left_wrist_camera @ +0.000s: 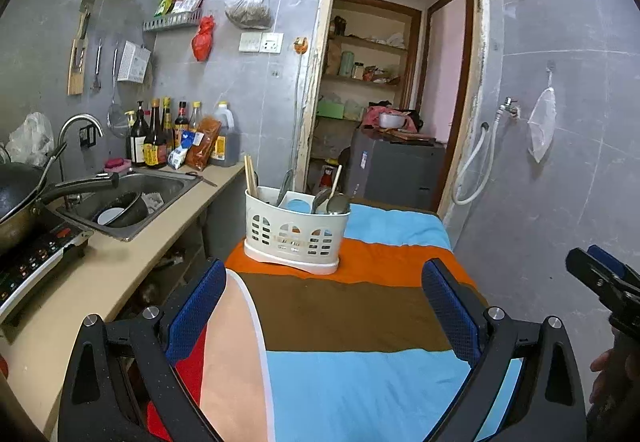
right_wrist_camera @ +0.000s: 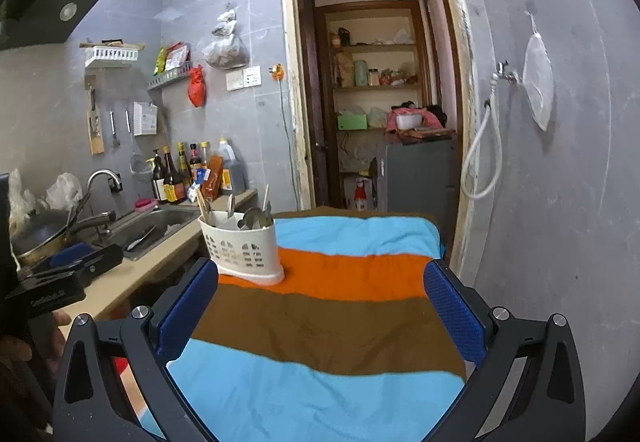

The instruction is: Organize utensils

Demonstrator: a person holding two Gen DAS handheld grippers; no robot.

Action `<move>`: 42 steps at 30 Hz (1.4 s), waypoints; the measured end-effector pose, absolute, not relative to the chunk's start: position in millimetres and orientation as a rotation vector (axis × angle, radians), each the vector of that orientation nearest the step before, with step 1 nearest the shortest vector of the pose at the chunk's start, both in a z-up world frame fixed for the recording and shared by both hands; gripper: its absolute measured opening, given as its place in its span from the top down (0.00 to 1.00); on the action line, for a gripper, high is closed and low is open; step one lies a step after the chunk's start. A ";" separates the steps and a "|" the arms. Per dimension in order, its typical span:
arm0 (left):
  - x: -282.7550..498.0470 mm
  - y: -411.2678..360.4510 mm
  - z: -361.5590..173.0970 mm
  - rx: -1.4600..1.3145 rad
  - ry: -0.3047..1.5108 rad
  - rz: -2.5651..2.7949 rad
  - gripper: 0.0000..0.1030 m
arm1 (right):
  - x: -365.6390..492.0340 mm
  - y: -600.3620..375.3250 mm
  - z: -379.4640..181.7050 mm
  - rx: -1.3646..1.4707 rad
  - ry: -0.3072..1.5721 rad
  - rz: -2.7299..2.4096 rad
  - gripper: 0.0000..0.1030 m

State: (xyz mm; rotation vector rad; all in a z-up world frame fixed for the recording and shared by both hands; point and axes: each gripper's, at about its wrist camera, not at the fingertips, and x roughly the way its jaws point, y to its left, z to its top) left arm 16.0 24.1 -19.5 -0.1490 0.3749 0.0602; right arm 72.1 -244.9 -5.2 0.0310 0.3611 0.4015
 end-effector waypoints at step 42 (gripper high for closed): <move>10.6 14.4 -17.4 -0.145 0.378 0.052 0.07 | 61.9 -252.1 -10.2 0.040 0.374 0.394 0.00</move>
